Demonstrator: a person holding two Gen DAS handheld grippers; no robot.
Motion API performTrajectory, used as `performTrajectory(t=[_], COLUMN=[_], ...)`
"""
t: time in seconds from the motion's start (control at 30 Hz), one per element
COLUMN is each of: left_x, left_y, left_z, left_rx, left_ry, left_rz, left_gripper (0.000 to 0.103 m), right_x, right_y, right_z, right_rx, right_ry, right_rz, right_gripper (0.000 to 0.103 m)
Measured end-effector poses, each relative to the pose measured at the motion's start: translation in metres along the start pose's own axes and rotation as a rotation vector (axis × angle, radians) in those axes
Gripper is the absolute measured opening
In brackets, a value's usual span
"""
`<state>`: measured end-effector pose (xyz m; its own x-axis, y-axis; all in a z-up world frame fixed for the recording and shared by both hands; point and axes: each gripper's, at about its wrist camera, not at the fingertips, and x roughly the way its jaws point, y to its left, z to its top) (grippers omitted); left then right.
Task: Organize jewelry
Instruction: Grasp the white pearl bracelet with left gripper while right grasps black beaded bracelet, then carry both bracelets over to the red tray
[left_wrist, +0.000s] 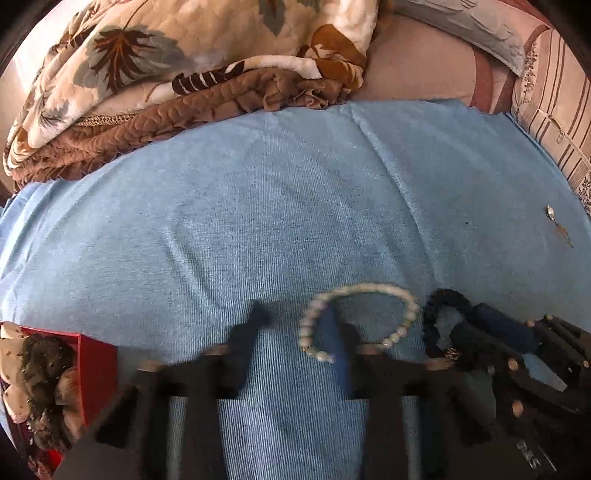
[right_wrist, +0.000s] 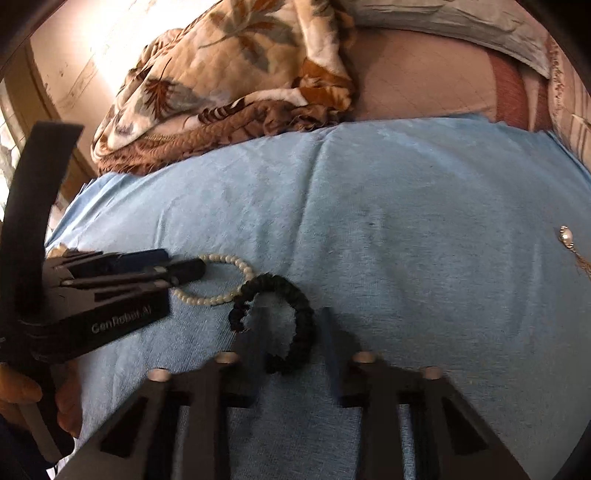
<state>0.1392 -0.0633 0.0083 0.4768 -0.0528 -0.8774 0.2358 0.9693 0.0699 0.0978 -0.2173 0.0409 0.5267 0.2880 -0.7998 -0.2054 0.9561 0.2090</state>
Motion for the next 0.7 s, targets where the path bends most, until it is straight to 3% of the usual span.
performTrajectory(t=[0.1,0.3,0.7], left_x=[-0.008,-0.039,-0.107], left_y=[-0.001,-0.002,-0.002], left_z=[-0.002,-0.016,-0.051], left_rx=[-0.014,-0.014,-0.042], left_ry=[0.011,-0.008,-0.063], left_rz=[-0.018,-0.064,-0.131], left_gripper=[0.005,0.005,0.006], right_x=[-0.001,-0.01,-0.059], right_y=[-0.002,0.006,0.027], right_z=[0.0,-0.004,-0.017], right_rx=[0.011,0.016,0.037], right_ry=[0.0,0.0,-0.093], right_rz=[0.012,0.038,0.067], right_gripper=[0.011,0.01,0.01])
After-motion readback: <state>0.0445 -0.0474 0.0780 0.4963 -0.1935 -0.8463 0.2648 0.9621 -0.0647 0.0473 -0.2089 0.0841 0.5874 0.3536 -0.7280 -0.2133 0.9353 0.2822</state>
